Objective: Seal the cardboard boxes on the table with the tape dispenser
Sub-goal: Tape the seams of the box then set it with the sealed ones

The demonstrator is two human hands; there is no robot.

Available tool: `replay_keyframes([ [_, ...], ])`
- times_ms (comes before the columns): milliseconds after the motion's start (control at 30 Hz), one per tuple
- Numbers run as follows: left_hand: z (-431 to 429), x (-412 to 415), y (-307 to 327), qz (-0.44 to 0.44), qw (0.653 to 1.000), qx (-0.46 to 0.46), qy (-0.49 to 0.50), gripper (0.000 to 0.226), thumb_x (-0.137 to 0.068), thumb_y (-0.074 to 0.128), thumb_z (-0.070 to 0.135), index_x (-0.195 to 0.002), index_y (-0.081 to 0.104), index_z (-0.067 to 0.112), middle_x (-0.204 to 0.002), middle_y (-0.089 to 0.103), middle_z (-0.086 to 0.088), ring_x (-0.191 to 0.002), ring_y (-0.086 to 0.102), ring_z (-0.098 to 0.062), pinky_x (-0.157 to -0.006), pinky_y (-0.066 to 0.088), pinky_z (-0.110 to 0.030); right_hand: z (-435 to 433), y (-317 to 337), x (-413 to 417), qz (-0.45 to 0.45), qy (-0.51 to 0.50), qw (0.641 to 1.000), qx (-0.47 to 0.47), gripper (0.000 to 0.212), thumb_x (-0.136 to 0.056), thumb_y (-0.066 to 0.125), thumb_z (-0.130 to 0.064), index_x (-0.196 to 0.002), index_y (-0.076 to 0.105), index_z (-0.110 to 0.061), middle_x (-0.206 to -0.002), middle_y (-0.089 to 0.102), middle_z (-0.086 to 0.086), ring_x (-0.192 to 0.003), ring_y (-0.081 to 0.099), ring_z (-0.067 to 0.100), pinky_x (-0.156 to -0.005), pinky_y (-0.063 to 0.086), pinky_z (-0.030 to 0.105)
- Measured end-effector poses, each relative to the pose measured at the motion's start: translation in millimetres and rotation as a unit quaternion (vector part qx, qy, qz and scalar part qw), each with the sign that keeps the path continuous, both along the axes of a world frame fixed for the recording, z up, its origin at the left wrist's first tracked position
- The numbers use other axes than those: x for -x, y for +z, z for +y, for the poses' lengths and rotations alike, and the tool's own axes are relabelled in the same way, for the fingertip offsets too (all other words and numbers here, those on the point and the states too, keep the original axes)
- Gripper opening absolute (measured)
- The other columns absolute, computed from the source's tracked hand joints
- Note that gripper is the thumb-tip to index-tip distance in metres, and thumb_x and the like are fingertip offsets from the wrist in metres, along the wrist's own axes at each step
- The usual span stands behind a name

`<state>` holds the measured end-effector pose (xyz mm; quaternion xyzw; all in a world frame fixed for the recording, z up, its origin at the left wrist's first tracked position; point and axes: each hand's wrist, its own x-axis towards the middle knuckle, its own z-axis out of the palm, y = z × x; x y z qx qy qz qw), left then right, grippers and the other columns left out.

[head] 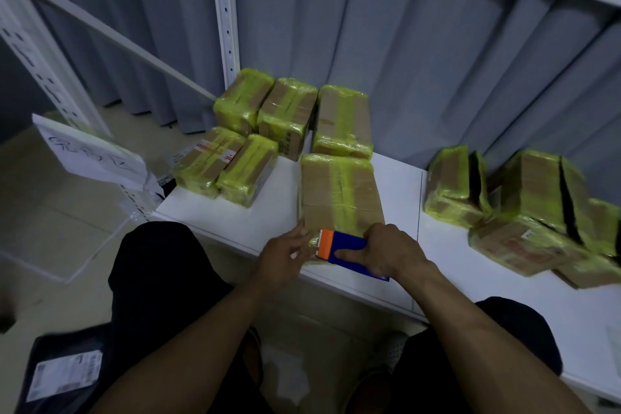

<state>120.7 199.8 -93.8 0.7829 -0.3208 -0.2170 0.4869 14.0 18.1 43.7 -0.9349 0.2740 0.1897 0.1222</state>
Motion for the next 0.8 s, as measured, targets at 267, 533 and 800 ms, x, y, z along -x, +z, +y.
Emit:
replay_keyframes([
  [267, 0.2, -25.7, 10.6, -0.123, 0.987, -0.049, -0.094, 0.044, -0.091, 0.072, 0.018, -0.134, 0.061, 0.022, -0.148, 0.037, 0.015, -0.126, 0.052, -0.004, -0.104, 0.039, -0.010, -1.4, -1.1, 6.5, -0.015, 0.016, 1.000, 0.007, 0.059, -0.081, 0.061, -0.079, -0.096, 0.056, -0.023, -0.085, 0.060, -0.005, -0.080, 0.064, 0.016, -0.077, 0.056, 0.031],
  [533, 1.3, -22.7, 14.7, -0.161, 0.981, -0.079, -0.069, 0.043, -0.091, 0.072, 0.022, -0.132, 0.063, 0.018, -0.144, 0.048, 0.011, -0.111, 0.064, -0.006, -0.098, 0.041, -0.011, -16.8, 9.2, 23.8, -0.033, -0.005, 0.999, -0.001, 0.060, -0.077, 0.064, -0.081, -0.087, 0.062, -0.022, -0.076, 0.062, -0.008, -0.071, 0.064, 0.010, -0.064, 0.051, 0.026],
  [800, 6.5, -5.3, 20.3, -0.154, 0.982, -0.097, -0.054, 0.044, -0.094, 0.068, 0.017, -0.137, 0.059, 0.015, -0.146, 0.046, 0.011, -0.122, 0.059, -0.011, -0.101, 0.038, -0.013, -9.1, 5.7, 26.6, -0.015, 0.000, 0.997, 0.082, 0.065, -0.078, 0.063, -0.082, -0.103, 0.061, -0.021, -0.085, 0.057, -0.006, -0.076, 0.059, 0.014, -0.065, 0.046, 0.026],
])
